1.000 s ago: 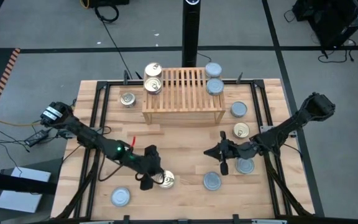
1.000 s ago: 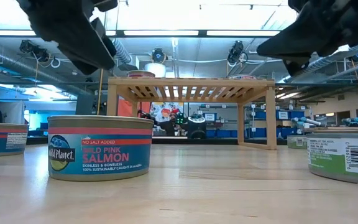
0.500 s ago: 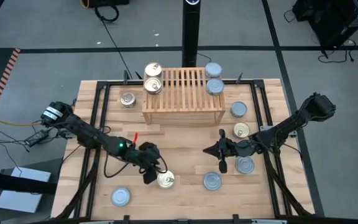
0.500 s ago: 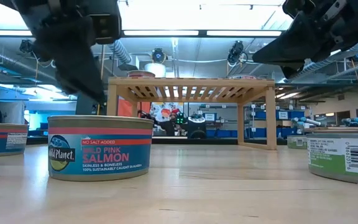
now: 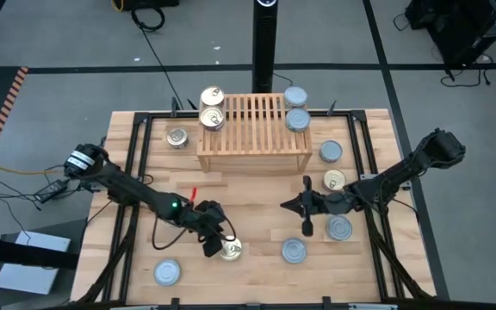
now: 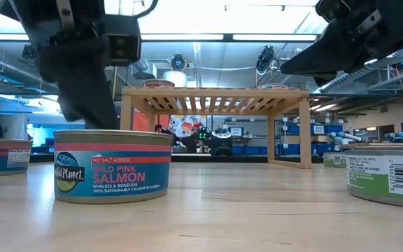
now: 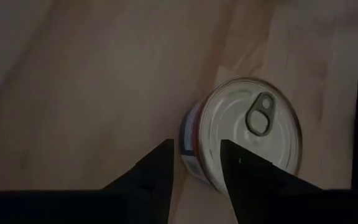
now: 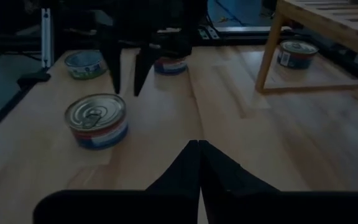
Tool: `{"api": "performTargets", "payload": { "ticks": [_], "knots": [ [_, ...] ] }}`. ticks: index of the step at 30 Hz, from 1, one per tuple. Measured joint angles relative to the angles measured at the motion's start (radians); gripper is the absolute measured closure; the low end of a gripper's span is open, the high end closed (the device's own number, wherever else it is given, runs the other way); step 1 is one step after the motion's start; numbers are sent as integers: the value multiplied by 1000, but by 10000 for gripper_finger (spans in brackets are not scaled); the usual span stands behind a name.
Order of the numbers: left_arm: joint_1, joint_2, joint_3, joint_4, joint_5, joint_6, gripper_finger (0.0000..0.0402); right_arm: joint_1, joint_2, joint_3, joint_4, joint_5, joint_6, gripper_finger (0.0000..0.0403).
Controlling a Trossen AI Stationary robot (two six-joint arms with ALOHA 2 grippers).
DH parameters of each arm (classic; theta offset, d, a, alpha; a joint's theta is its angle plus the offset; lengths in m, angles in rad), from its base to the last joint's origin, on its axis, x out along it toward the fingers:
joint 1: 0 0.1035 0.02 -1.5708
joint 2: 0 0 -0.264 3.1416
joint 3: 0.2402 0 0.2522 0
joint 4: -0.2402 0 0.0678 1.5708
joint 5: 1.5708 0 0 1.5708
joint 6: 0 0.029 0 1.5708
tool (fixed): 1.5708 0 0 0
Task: Stack canned seafood by type on shelf
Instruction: Stack the blue-pink tuna can on top of the other blue tuna can on the shelf
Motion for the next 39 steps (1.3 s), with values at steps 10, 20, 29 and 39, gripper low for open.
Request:
{"api": "performTargets", "payload": {
  "ticks": [10, 20, 29, 39],
  "knots": [
    [1, 51, 2, 24, 60, 0, 265, -13, 0, 0, -2, -11, -4, 393],
    [0, 51, 2, 28, 115, 10, 315, -13, 0, 0, 2, -10, -26, 391],
    [19, 51, 4, 64, 117, 60, 394, -13, 0, 0, 2, -10, -41, 387],
    [56, 51, 114, -32, 67, 233, 399, -13, 0, 0, 2, -10, -41, 388]
  ]
}}
